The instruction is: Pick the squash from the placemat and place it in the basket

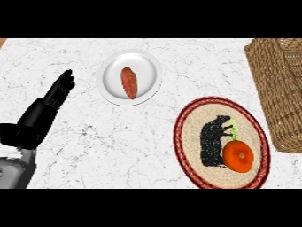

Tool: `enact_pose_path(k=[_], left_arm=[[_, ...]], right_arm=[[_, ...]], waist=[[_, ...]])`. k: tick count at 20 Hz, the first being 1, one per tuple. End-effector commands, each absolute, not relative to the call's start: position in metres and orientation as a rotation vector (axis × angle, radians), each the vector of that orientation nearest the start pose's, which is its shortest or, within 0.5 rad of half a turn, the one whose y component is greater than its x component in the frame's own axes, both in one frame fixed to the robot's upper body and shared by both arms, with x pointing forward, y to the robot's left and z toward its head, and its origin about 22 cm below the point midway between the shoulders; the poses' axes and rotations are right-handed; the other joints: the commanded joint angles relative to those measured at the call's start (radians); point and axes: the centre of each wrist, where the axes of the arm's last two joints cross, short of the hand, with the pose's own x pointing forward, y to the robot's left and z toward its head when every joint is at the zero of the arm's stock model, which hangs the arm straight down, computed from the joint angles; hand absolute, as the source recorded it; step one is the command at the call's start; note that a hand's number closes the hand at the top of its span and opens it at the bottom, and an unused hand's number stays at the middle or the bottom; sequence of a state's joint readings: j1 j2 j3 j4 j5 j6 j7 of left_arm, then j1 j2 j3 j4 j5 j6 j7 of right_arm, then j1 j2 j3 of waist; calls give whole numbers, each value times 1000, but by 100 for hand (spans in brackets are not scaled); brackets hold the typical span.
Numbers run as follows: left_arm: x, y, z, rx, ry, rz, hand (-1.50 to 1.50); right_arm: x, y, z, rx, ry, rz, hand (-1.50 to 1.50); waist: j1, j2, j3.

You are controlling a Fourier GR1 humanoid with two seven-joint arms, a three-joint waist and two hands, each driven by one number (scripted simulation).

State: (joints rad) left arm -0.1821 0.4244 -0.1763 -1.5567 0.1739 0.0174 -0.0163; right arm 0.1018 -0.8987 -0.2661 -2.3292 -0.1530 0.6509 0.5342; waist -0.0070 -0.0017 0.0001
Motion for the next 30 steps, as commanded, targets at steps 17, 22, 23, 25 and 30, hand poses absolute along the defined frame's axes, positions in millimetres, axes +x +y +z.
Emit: enact_pose_path(k=[17, 22, 23, 25, 30], left_arm=[[284, 276, 65, 38, -1693, -387, 0], [296, 269, 49, 39, -1675, -369, 0], [291, 264, 61, 35, -1685, -361, 0], [259, 257, 58, 43, -1703, -398, 0], [280, 250, 57, 41, -1699, -376, 0]], right_arm=[[207, -300, 106, -584, -1370, 1175, -150], [208, -287, 102, -527, -1433, 1153, -150], [198, -292, 89, -530, -1413, 1161, -150], [200, -309, 108, -498, -1443, 1157, -150], [186, -294, 92, -471, -1456, 1141, -150]], waist=[[6, 2, 0], [4, 2, 0], [3, 1, 0], [8, 0, 0], [2, 1, 0]])
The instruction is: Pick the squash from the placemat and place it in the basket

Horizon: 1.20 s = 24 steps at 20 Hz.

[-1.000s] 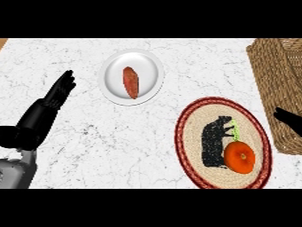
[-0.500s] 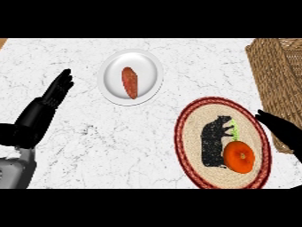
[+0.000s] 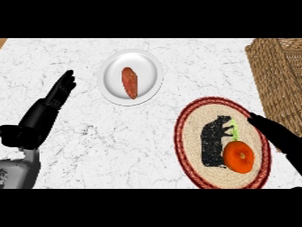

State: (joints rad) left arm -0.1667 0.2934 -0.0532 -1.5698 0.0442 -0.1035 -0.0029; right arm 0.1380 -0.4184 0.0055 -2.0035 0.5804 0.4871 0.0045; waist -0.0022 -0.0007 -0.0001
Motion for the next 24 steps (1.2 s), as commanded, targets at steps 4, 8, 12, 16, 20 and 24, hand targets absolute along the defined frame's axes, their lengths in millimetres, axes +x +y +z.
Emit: enact_pose_path(k=[4, 8, 12, 16, 20, 24], left_arm=[[281, 264, 45, 58, -1689, -392, 0], [277, 263, 56, 36, -1681, -363, 0], [285, 265, 54, 61, -1698, -405, 0], [278, 264, 51, 52, -1688, -370, 0], [276, 244, 56, 22, -1686, -375, 0], [278, 265, 76, 56, -1705, -392, 0]], right_arm=[[181, -283, 92, -523, -1393, 1183, -150], [190, -284, 109, -551, -1356, 1225, -150], [215, -284, 79, -572, -1351, 1230, -150], [199, -255, 68, -573, -1327, 1258, -150], [214, -265, 70, -592, -1303, 1237, -150], [211, -263, 41, -610, -1257, 1237, -150]], waist=[[-3, 0, 0], [0, 0, 0], [2, 1, 0], [1, 0, 0], [1, 0, 0], [2, 0, 0]])
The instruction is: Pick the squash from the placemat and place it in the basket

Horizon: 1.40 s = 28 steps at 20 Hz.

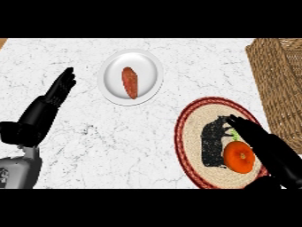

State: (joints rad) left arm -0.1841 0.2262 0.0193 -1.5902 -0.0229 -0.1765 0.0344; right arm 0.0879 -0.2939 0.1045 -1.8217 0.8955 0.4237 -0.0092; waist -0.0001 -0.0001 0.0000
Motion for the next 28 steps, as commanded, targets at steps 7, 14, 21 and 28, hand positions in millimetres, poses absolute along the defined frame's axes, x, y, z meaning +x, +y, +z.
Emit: enact_pose_path(k=[7, 14, 21, 28], left_arm=[[282, 267, 64, 30, -1692, -380, 0], [274, 266, 52, 61, -1686, -383, 0], [290, 253, 67, 56, -1696, -393, 0], [292, 252, 61, 47, -1691, -391, 0]], right_arm=[[220, -270, 33, -583, -1225, 1247, -150], [222, -255, 16, -498, -1186, 1321, 150], [232, -252, 12, -528, -1189, 1395, 150], [224, -245, 15, -624, -1272, 1539, 150]], waist=[[-1, 0, 0], [0, 0, 0], [-1, 0, 0], [-2, 0, 0]])
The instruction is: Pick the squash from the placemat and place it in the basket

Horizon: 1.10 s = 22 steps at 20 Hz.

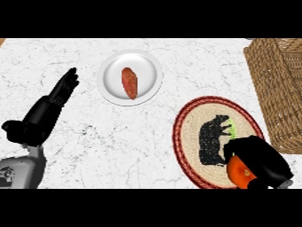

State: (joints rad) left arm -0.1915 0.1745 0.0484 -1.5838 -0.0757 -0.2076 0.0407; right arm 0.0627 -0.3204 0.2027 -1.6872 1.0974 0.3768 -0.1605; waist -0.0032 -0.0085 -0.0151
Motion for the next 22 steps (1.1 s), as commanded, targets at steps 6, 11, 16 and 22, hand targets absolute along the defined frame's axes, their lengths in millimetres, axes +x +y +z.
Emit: enact_pose_path(k=[6, 11, 16, 22], left_arm=[[287, 269, 57, 43, -1688, -358, 0], [276, 266, 56, 61, -1676, -384, 0], [272, 280, 63, 55, -1683, -369, 0], [274, 279, 59, 74, -1689, -355, 0]], right_arm=[[157, -274, 24, -664, -1318, 1480, 150], [126, -305, 35, -630, -1393, 1340, 150], [111, -281, 72, -417, -1573, 1094, 150], [86, -281, 120, -305, -1860, 798, 150]], waist=[[-14, 7, 15], [-12, 6, 15], [-18, 4, 14], [-34, 4, 14]])
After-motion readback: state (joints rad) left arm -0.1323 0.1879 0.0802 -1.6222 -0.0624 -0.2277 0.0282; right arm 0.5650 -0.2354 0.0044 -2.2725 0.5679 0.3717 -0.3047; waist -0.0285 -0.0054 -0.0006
